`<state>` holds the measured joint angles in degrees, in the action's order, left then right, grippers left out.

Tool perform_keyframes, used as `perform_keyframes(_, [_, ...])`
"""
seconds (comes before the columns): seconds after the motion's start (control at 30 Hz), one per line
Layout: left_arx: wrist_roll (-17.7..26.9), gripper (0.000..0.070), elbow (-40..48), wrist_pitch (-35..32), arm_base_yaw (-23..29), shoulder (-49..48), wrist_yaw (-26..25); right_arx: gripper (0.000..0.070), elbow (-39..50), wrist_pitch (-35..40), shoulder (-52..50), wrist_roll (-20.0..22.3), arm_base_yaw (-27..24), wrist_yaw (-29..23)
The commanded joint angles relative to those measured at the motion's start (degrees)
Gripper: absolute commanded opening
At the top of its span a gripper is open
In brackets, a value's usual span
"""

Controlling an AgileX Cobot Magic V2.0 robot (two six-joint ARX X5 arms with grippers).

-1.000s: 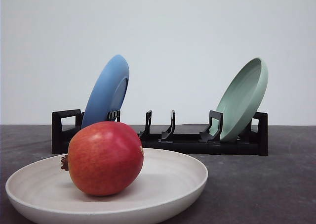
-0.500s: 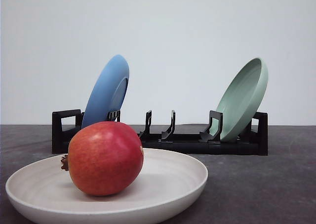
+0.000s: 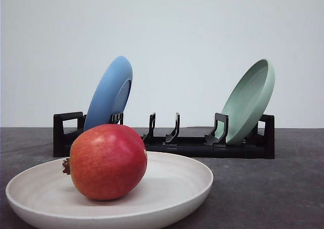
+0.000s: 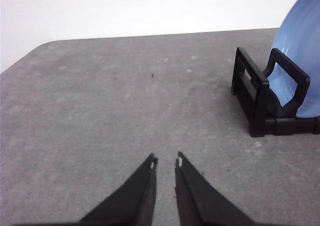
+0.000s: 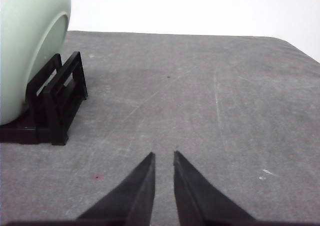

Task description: Place pomegranate in white plate

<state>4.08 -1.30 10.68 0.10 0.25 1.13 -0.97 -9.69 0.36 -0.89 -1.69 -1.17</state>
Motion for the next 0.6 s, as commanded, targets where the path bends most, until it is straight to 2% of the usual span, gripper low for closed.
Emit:
perform_keyframes(0.0, [0.83,0.0057,0.61,0.07,-0.11,-0.09,-0.26,0.0065,0.31,0.7,-0.15,-0.81,-0.04,0.0])
perform_keyframes(0.57, [0.83,0.0057,0.61,0.07,-0.11,-0.09,-0.26,0.0065,0.31,0.7,-0.15,-0.81,-0.04,0.0])
